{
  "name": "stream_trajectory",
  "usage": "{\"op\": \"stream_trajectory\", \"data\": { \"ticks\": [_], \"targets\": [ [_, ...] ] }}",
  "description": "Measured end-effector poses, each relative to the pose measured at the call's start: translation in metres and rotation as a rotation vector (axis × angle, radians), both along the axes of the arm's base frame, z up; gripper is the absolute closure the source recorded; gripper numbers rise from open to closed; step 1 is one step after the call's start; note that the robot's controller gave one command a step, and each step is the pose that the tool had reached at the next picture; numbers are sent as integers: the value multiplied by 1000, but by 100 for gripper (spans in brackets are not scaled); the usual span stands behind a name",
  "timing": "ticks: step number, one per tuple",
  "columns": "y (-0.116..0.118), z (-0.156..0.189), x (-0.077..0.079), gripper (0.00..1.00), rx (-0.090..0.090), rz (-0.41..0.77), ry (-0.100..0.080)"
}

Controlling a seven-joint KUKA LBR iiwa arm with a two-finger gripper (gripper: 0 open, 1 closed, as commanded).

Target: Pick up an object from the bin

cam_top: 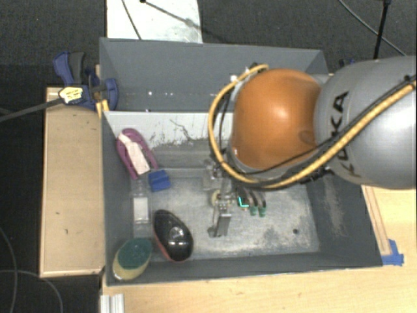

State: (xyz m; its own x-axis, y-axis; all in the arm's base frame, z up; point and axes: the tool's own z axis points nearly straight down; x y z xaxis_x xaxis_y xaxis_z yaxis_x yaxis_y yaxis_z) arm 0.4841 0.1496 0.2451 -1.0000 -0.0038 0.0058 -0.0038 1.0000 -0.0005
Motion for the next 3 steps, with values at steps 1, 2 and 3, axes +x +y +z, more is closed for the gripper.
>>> {"op": "stream_trajectory", "data": {
  "ticks": [1,2,3],
  "targets": [
    [75,-65,-5,0,2,70,-2],
    [50,-82,48,0,2,136,-11],
    [62,-158,14,0,3,378,-13]
  ]
}}
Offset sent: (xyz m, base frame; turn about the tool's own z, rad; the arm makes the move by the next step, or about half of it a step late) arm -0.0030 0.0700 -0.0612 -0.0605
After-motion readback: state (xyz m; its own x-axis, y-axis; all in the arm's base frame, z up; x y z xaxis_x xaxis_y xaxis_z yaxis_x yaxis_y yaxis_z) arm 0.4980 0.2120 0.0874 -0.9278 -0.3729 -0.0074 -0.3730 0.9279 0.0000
